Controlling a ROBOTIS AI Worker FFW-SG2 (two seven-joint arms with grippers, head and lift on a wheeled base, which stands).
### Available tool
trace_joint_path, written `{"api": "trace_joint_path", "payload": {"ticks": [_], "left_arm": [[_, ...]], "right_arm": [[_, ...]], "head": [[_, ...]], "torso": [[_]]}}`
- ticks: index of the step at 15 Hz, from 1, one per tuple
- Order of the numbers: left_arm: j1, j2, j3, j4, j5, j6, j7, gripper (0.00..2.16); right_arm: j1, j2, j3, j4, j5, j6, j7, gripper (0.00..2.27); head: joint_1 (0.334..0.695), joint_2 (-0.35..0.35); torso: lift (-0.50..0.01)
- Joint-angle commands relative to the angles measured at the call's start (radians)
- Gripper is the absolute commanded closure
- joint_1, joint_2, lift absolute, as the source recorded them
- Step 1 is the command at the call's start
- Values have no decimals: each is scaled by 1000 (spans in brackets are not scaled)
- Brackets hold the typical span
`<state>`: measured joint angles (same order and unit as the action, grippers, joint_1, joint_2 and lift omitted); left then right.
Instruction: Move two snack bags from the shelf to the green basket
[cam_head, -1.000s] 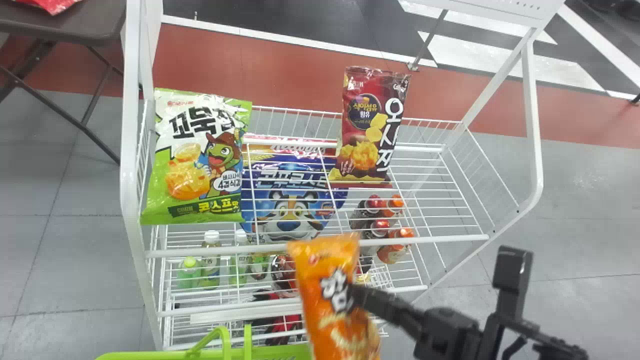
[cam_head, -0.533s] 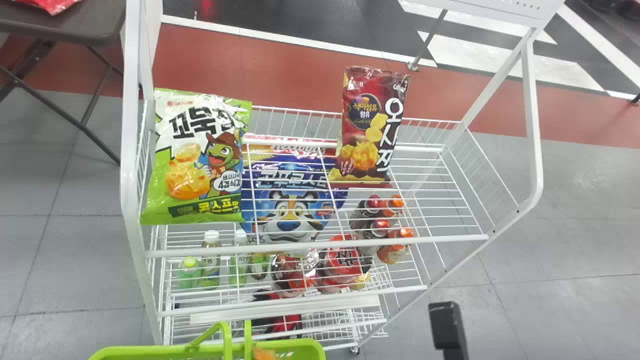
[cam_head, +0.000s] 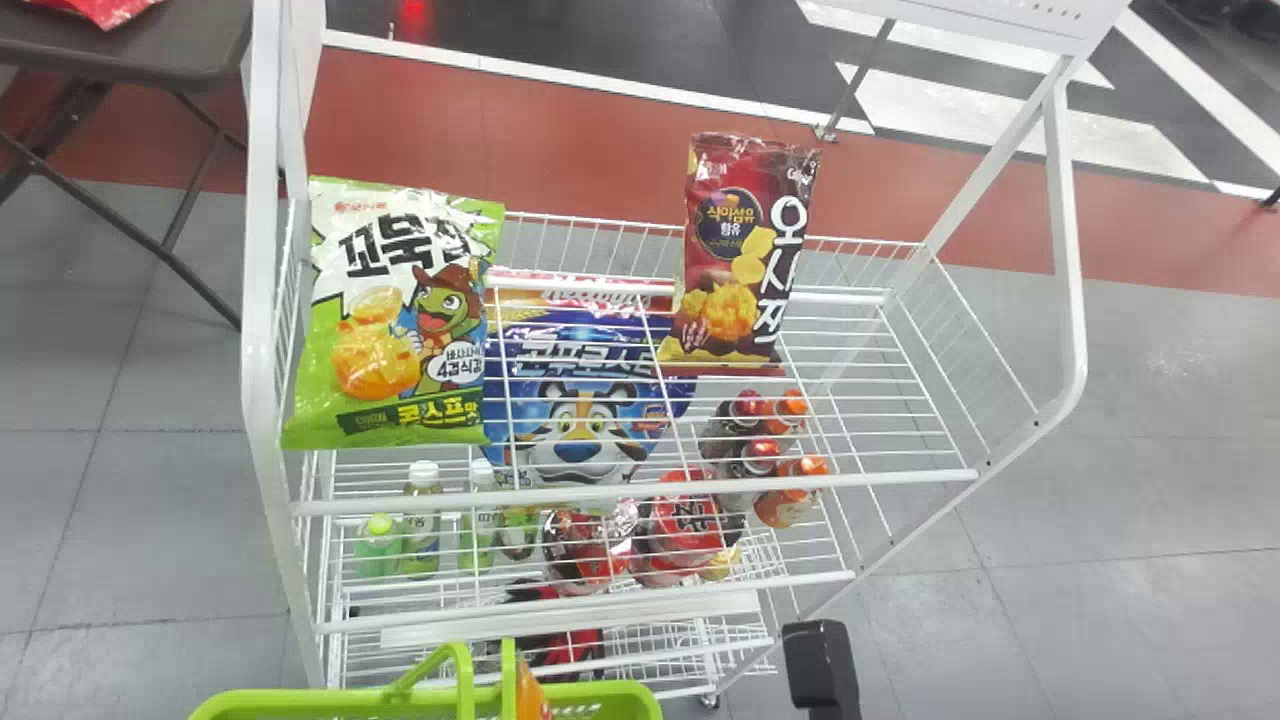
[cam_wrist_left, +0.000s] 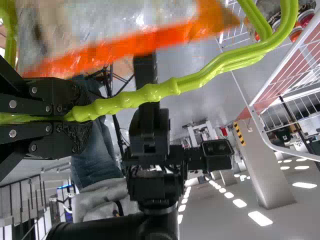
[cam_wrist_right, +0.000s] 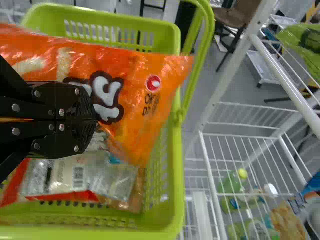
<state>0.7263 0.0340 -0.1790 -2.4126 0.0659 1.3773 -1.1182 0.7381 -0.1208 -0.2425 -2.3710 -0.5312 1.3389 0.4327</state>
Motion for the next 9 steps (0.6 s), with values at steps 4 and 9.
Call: {"api": "trace_joint_path", "payload": {"ticks": [4, 9], "left_arm": [[2, 0, -5, -6, -5, 9, 1, 2118], [7, 4, -7, -10, -8, 15, 1, 2118]], "right_arm": [[-42, -36, 11, 79, 37, -63, -12, -2], [-52, -49, -27, -62, 26, 105, 14, 90]], "head": [[695, -350], [695, -350]], "torso": [[-13], [-13]]}}
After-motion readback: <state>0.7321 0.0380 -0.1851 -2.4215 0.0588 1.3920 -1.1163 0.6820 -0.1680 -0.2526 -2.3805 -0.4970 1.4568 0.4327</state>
